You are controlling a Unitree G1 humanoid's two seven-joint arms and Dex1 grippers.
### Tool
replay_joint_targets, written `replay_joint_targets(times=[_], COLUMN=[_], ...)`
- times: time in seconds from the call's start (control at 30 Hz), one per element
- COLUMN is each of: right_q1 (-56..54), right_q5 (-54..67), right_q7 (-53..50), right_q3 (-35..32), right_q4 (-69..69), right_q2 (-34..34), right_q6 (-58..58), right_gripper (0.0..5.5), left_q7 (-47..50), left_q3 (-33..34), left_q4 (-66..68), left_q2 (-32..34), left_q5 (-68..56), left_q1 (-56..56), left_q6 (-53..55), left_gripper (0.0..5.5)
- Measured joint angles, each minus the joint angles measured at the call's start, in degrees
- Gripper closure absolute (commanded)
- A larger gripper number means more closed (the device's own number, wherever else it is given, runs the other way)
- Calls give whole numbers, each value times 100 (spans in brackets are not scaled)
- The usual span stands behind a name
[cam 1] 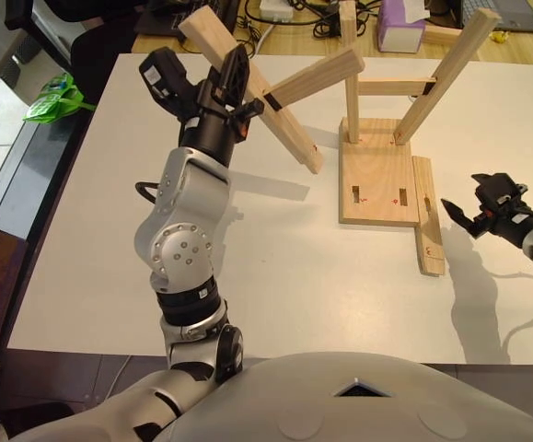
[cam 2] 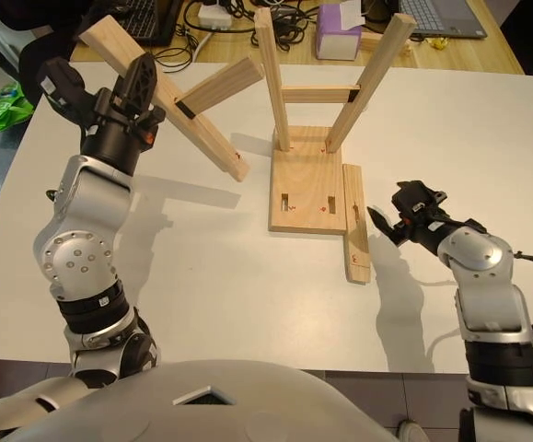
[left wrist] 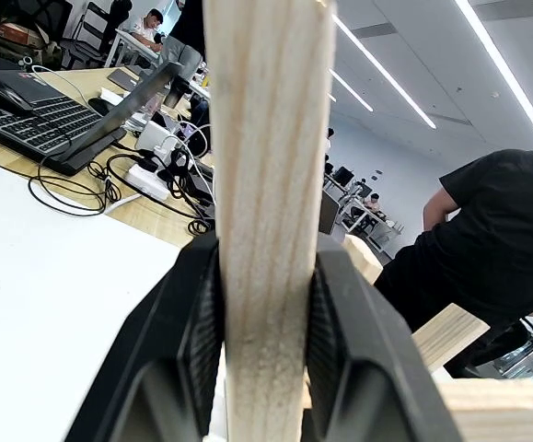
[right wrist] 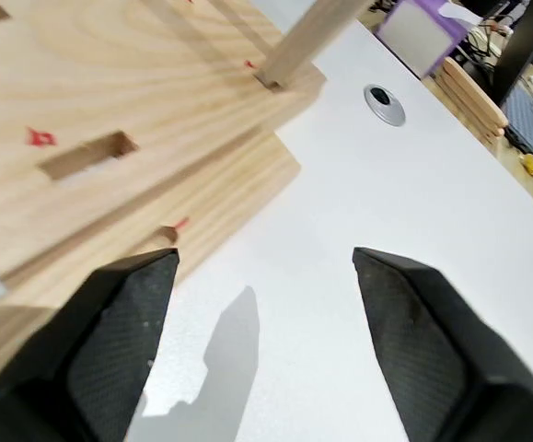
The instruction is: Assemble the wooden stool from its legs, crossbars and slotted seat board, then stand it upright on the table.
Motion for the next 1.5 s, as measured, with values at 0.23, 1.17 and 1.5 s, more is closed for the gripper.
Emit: replay_joint_targets(times=[0.23,1.17,1.5], right_q1=[-1397,-2690,-2000], right_q5=[-332,-1074,-140], right_q7=[-339,461,1056], right_q3=[523,2278,1479], right_q4=[825,2373,21], right_q2=[569,1358,993], right_q6=[-512,-776,219], right_gripper=[396,550,550], left_q7=[-70,-415,-3017], left_q3=[30,275,-121], left_q4=[169,429,2645], left_q2=[-116,-118,645], left_q5=[104,348,1359], left_q1=[-181,-441,-699], left_q6=[-173,-363,-2050], left_gripper=[448,448,448])
